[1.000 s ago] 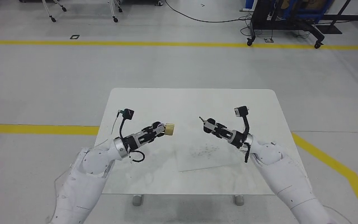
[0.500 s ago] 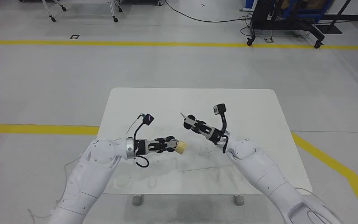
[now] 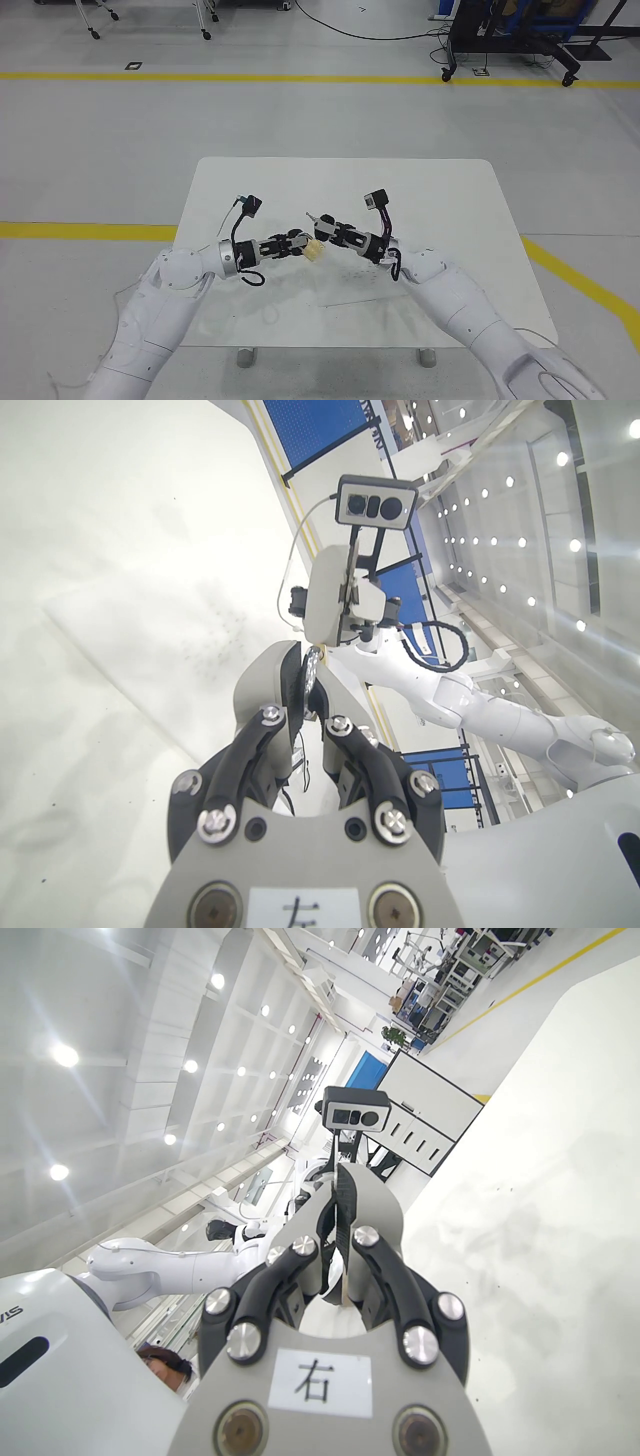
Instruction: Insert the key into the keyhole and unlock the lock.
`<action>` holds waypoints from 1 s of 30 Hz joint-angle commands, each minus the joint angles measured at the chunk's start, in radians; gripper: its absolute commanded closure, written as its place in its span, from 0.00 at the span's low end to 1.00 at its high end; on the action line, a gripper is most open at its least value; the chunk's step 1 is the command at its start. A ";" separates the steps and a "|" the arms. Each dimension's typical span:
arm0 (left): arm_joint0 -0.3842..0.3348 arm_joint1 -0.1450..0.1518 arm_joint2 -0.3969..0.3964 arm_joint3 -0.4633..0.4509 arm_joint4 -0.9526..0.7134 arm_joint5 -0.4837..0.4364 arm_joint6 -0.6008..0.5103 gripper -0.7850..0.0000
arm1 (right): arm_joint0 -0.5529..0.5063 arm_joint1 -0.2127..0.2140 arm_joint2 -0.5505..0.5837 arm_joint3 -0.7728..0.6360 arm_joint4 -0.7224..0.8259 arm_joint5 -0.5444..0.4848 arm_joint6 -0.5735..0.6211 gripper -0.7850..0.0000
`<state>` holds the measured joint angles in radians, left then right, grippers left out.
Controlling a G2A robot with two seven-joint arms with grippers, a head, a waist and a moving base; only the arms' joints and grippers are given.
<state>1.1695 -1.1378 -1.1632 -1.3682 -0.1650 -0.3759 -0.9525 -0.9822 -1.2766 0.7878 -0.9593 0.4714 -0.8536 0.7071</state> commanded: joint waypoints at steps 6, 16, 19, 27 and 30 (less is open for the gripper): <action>0.007 0.003 -0.011 -0.001 -0.013 0.008 0.025 1.00 | -0.002 -0.005 0.001 -0.012 -0.013 -0.005 0.025 1.00; 0.008 0.005 -0.015 -0.005 0.003 0.005 0.043 1.00 | -0.010 -0.001 0.029 -0.013 -0.011 -0.015 0.012 1.00; 0.016 0.004 -0.013 -0.007 -0.007 0.025 0.058 1.00 | -0.010 -0.001 0.029 -0.013 -0.011 -0.015 0.012 1.00; -0.024 -0.002 -0.009 -0.018 -0.078 0.296 0.100 1.00 | -0.069 0.038 0.129 -0.104 -0.100 0.061 -0.048 1.00; -0.054 -0.005 0.011 -0.024 -0.013 0.363 0.149 1.00 | -0.148 0.077 0.220 -0.221 -0.115 0.110 -0.008 1.00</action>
<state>1.1243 -1.1421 -1.1586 -1.3852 -0.2138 -0.0316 -0.8342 -1.0990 -1.2136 0.9713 -1.1326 0.3585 -0.7623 0.6814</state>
